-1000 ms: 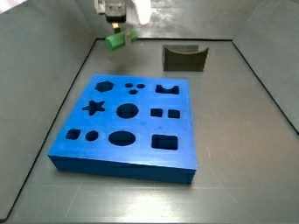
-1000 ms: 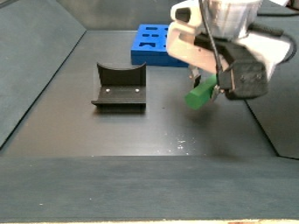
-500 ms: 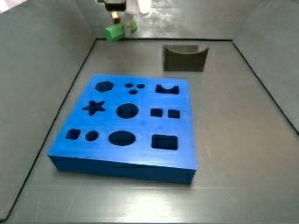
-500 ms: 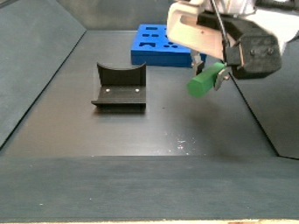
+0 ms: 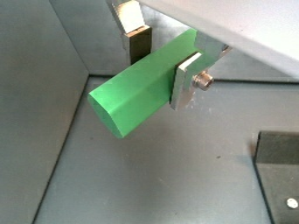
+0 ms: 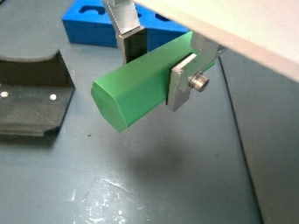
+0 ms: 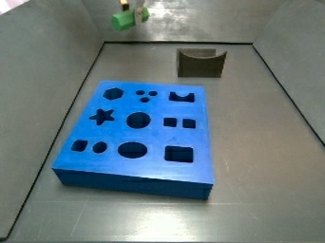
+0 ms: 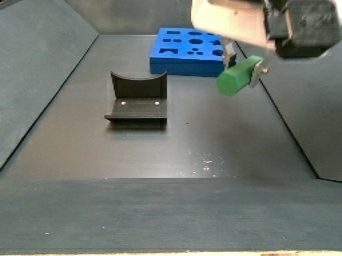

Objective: Pick up the hexagon object. Move up. Place the hexagon object on the fixture. Regrasp the hexagon object. Move to above the board. Insert the hexagon object.
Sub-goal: Place the hexagon object on the fixture.

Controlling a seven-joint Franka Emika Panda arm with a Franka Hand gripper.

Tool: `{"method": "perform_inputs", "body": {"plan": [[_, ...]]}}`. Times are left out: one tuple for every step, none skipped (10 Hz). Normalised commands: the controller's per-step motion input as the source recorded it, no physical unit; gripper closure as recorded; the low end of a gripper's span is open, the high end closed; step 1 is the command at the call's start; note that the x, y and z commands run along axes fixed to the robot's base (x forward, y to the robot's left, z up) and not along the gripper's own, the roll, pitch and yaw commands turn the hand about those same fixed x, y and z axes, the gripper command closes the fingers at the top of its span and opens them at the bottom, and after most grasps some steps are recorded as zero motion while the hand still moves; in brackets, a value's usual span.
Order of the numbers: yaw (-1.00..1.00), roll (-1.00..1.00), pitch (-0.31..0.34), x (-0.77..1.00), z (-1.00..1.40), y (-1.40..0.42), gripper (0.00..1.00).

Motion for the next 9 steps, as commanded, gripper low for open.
{"method": "perform_inputs", "body": {"plan": [[-0.01, -0.14, 0.006, -0.03, 0.93, -0.02, 1.0], [-0.02, -0.15, 0.009, -0.02, 0.78, -0.01, 1.0], [-0.03, -0.16, 0.012, -0.02, 0.66, -0.01, 1.0], [-0.03, -0.18, 0.015, -0.01, 0.51, -0.01, 1.0], [-0.04, -0.18, 0.015, -0.01, 0.43, -0.01, 1.0], [-0.04, -0.18, 0.022, -0.01, 0.27, 0.0, 1.0], [1.0, -0.07, -0.041, 1.0, 0.04, -0.46, 1.0], [1.0, -0.06, -0.03, 1.0, 0.01, -0.45, 1.0], [1.0, -0.04, -0.021, 1.0, 0.01, -0.42, 1.0]]}}
